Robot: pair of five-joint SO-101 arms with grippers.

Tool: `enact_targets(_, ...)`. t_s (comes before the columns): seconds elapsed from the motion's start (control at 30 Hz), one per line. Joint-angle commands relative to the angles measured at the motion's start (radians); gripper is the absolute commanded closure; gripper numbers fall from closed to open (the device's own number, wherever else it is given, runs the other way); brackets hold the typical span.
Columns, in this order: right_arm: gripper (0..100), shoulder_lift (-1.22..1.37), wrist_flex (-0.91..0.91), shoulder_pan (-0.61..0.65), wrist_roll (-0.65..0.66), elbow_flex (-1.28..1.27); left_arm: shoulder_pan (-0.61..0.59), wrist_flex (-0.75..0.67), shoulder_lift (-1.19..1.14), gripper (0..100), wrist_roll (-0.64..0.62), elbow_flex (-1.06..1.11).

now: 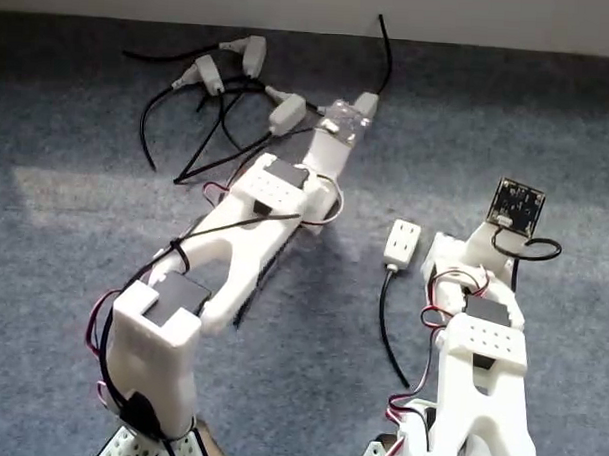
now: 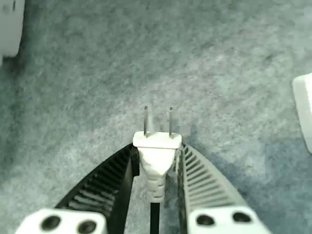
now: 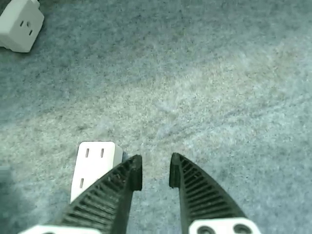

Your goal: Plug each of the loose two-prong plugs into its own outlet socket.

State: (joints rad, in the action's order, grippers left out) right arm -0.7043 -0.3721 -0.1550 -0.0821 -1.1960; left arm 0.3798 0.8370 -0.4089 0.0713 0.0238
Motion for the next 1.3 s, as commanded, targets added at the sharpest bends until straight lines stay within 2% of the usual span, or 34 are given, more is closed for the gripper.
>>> enact_targets(0.0, 88.9, -0.027, 0.030, -0.016, -0.009, 0.005, 0.056, 0.080, 0.039, 99, 0.175, -0.062)
enact_targets(0.1, 88.9, -0.027, 0.031, -0.048, -0.011, 0.005, 0.085, 0.133, 0.111, 99, 0.186, -0.039)
enact_targets(0.2, 88.9, -0.027, 0.033, -0.074, -0.060, 0.008, 0.134, 0.130, 0.245, 99, 0.184, 0.056)
enact_targets(0.3, 88.9, -0.027, 0.033, -0.108, -0.078, 0.015, 0.196, 0.029, 0.420, 99, 0.115, 0.216)
enact_targets(0.43, 88.9, -0.028, 0.031, -0.134, -0.080, 0.015, 0.219, -0.198, 0.661, 99, 0.060, 0.496)
enact_targets(0.57, 88.9, -0.039, 0.027, -0.128, -0.080, 0.015, 0.220, -0.520, 0.829, 99, 0.060, 0.805)
enact_targets(0.67, 88.9, -0.039, 0.027, -0.128, -0.083, 0.016, 0.214, -0.790, 0.885, 99, 0.060, 0.983)
enact_targets(0.73, 89.0, -0.039, 0.025, -0.128, -0.130, 0.016, 0.214, -0.957, 0.886, 99, 0.060, 1.066)
enact_targets(0.83, 89.1, -0.039, 0.022, -0.101, -0.164, 0.036, 0.237, -1.128, 0.874, 99, 0.061, 1.141)
enact_targets(0.93, 90.5, -0.039, -0.067, -0.022, -0.172, 0.090, 0.282, -1.195, 0.840, 99, 0.057, 1.150)
enact_targets(1.03, 96.6, -0.039, -0.168, 0.053, -0.172, 0.168, 0.366, -1.237, 0.809, 99, 0.057, 1.127)
enact_targets(1.1, 99.5, -0.041, -0.240, 0.058, -0.172, 0.226, 0.398, -1.237, 0.783, 99, 0.058, 1.119)
enact_targets(1.27, 99.0, -0.041, -0.381, 0.042, -0.173, 0.341, 0.404, -1.241, 0.684, 99, 0.058, 1.070)
